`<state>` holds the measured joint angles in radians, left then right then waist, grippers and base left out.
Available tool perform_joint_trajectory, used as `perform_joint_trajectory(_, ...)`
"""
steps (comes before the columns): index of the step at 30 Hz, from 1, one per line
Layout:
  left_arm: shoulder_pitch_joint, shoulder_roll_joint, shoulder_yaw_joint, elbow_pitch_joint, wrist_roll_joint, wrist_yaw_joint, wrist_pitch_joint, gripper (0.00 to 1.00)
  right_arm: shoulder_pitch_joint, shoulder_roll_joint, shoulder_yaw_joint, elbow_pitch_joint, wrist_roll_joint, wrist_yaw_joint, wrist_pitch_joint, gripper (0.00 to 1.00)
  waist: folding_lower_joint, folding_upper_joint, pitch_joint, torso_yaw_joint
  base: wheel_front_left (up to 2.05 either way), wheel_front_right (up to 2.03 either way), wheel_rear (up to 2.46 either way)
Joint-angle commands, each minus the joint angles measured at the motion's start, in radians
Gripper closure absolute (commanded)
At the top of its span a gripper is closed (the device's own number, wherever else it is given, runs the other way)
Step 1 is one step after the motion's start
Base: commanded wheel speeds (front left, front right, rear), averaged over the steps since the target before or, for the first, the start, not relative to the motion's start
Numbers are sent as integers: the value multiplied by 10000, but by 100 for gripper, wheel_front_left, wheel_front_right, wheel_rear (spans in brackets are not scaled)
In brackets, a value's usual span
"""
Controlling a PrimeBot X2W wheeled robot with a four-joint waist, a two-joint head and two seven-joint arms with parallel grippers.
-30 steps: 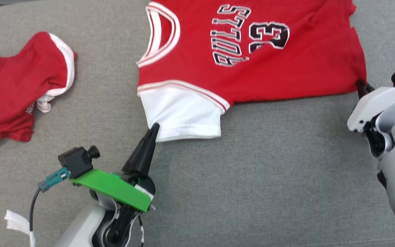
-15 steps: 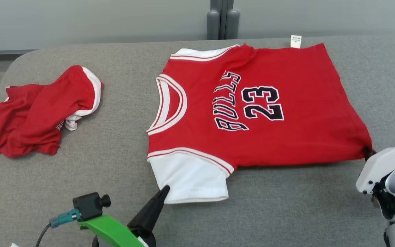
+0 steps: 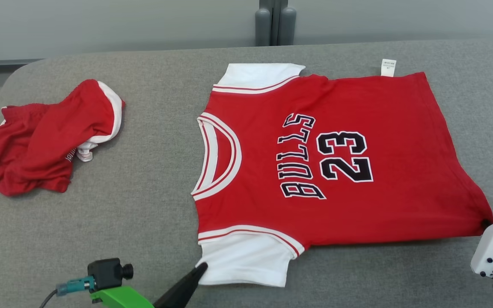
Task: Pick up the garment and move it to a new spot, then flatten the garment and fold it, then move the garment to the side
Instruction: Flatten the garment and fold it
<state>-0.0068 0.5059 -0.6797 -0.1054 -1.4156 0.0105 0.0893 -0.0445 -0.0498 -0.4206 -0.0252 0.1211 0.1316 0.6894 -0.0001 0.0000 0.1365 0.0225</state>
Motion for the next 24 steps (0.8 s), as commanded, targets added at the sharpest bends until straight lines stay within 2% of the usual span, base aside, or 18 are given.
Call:
perform_joint_trajectory(1, -152, -47, 192, -78, 170, -73, -266, 100, -7, -21, -2, -18, 69, -17, -51, 100, 1, 0, 70, 5, 0, 0, 0)
perform_joint_trajectory(6, -1066, -576, 108, 146, 806, -241, -611, 100, -298, -17, 166, 455, 338, -17, -356, 100, 1, 0, 174, 48, 0, 0, 0)
perform_joint_trajectory(14, -2949, -1743, 25, 1597, 1515, -552, -944, 100, -1199, -15, 253, 1111, 922, -15, -1120, 100, 1, 0, 372, -131, 0, 0, 0)
perform_joint_trajectory(18, -3629, -2114, 211, 2306, 1741, -650, -1322, 100, -1769, -16, 389, 1410, 1529, -15, -1558, 100, 1, 0, 518, -308, 0, 0, 0)
perform_joint_trajectory(24, -4405, -2449, 371, 3153, 2033, -745, -1681, 100, -2554, -17, 629, 1880, 1836, -15, -2159, 100, 1, 0, 861, -521, 0, 0, 0)
